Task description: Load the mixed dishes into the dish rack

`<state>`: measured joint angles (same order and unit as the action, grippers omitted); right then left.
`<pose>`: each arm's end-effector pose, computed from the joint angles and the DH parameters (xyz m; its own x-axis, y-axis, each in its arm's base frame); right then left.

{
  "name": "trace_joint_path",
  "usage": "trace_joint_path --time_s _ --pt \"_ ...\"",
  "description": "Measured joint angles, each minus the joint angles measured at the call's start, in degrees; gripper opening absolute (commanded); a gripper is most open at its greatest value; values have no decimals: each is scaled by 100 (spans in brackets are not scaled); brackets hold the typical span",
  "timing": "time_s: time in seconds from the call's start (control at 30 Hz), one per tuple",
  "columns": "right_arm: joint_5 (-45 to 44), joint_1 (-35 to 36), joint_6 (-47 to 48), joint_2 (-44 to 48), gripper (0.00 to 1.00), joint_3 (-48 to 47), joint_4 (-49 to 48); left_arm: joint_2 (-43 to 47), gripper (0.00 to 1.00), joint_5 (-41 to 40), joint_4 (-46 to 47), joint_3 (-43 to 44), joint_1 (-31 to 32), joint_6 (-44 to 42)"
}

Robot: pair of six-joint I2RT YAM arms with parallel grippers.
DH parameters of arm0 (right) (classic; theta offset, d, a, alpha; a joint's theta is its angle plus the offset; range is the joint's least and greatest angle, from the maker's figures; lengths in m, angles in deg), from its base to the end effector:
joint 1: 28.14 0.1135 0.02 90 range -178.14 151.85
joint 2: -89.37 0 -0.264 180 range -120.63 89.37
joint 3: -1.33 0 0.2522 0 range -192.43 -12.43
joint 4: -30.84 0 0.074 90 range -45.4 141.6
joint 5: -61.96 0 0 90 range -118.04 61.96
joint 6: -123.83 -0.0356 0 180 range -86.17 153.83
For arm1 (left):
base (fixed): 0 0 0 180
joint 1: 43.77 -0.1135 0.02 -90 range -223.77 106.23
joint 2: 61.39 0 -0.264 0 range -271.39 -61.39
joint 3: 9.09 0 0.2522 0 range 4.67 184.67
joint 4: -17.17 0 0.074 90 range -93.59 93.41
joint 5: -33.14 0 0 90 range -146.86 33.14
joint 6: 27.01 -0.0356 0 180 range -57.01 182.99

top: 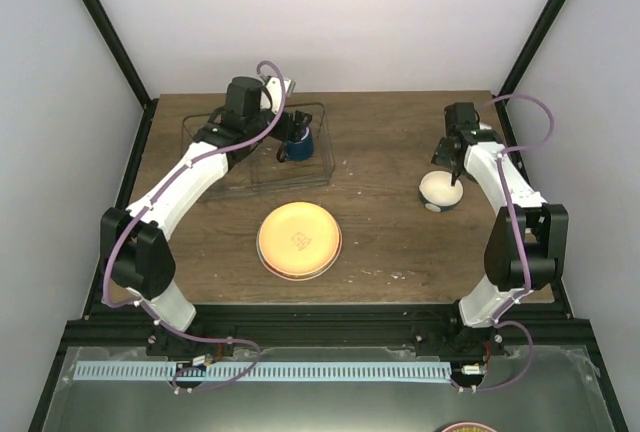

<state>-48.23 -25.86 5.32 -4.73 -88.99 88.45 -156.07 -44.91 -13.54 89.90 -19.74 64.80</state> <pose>0.3422 0.0013 0.2659 -0.7098 0.4201 -0.5654 0.5310 0.8465 -0.0377 0.3537 -0.1658 0.3472 -0.4238 0.1551 -0.8924 0.5547 0.8233 -0.1203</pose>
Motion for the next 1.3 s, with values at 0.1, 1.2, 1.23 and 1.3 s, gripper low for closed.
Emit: trace_joint_path --time_s 0.1,1.2,1.23,1.3 --pt "-2 2 -140 109 82 374 42 0 84 46 -81 -127 0 52" --pt "715 48 -227 149 1 1786 -826 -22 82 452 -415 -420 2 96" --pt "715 92 -133 151 1 1744 -839 -48 82 481 -474 -387 7 92" --pt "686 216 83 166 1 1659 -944 -140 82 494 -595 -297 26 83"
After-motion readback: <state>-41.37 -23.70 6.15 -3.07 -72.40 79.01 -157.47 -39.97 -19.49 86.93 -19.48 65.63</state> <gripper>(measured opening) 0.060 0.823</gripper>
